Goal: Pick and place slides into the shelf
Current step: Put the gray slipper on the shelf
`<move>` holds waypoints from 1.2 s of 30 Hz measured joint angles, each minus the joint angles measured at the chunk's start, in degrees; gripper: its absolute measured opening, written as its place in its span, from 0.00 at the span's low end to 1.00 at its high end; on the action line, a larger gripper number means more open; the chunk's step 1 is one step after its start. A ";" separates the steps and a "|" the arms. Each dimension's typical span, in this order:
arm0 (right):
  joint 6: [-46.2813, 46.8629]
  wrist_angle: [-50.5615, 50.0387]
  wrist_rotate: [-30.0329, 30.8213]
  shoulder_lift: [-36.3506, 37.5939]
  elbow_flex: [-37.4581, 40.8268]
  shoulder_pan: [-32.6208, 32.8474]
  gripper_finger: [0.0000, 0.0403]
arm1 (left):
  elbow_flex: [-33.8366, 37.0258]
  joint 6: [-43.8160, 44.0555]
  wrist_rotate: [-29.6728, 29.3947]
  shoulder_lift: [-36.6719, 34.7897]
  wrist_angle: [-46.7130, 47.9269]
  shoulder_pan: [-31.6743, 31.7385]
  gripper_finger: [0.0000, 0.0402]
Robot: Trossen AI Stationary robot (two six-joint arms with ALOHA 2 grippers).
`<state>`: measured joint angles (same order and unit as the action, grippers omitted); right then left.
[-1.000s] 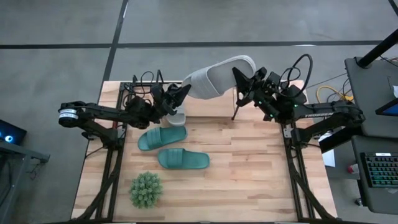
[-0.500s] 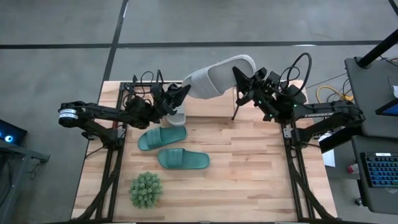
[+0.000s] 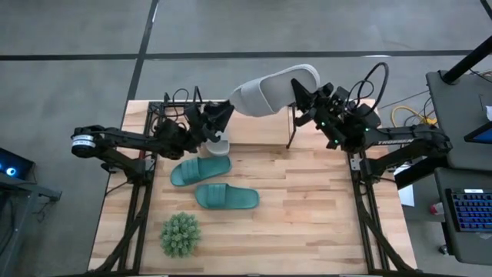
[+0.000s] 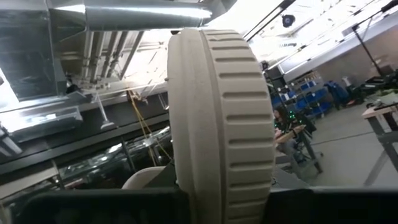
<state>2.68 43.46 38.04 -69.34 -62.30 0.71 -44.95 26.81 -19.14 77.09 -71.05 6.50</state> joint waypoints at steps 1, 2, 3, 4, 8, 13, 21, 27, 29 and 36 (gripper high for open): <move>-0.22 0.06 0.02 0.28 0.00 0.00 0.12 | 0.00 -1.37 -0.93 -0.27 -0.13 0.00 0.61; -0.41 0.10 0.01 0.54 0.00 -0.02 0.12 | 0.05 -2.90 -1.61 -0.58 -0.13 0.01 0.64; -0.40 0.11 0.03 0.78 -0.02 -0.02 0.12 | 0.08 -4.73 -2.16 -0.94 -0.03 0.04 0.67; -0.37 0.10 0.03 1.08 -0.04 -0.02 0.12 | 0.13 -6.90 -2.34 -1.31 0.21 0.04 0.70; 0.23 -1.16 2.07 2.05 -0.04 0.00 0.12 | 0.15 -15.94 -2.36 -4.19 5.86 0.04 0.76; 8.43 -11.53 3.04 4.15 -0.04 -0.98 0.12 | 0.22 -21.65 -2.33 -9.52 16.14 -0.07 0.76; 30.89 -32.94 -6.30 7.09 -0.04 -7.82 0.12 | 0.08 -29.06 -1.73 -19.07 27.47 -0.71 0.76; 43.08 -37.82 -24.53 5.38 -0.02 -16.25 0.12 | 0.02 -35.34 0.51 -21.98 37.78 -2.69 0.76; 47.11 -38.84 -30.11 4.18 0.11 -19.22 0.12 | 0.00 -39.32 0.43 -22.32 41.08 -3.73 0.76; 53.93 -40.79 -41.63 0.29 0.17 -25.87 0.12 | -0.80 -55.49 -7.34 -23.66 49.11 -8.19 0.76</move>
<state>56.62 2.68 -3.60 -69.04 -62.13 -25.16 -45.75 -28.68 -26.49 53.43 -21.93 -1.68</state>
